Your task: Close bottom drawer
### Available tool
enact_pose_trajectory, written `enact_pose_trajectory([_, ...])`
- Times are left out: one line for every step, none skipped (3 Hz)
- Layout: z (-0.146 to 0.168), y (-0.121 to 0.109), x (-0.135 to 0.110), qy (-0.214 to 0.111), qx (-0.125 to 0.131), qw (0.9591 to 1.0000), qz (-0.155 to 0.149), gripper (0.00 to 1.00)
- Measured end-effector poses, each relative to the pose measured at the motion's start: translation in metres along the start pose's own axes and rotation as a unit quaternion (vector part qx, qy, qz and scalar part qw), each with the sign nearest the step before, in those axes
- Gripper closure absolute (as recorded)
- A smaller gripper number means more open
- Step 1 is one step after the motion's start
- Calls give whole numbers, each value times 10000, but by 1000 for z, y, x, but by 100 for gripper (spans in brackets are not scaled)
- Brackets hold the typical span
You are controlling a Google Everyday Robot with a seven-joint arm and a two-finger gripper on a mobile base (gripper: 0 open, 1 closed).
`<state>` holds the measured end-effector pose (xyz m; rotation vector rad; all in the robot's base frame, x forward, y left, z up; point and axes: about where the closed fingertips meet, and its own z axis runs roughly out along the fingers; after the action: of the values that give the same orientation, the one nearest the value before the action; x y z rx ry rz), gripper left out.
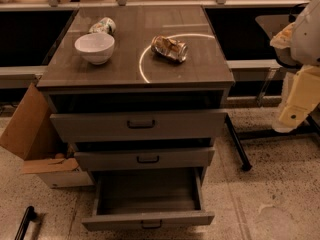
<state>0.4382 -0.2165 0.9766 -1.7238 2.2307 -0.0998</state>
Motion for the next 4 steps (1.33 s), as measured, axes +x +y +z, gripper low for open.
enact_pose_trajectory([0, 0, 0, -1, 0, 10000, 0, 0])
enact_pose_trajectory([25, 8, -3, -240, -235, 9994, -52, 0])
enact_pose_trajectory([66, 25, -11, -605, -569, 9965, -104, 0])
enact_pose_trajectory([124, 57, -26, -1080, -957, 9895, 94, 0])
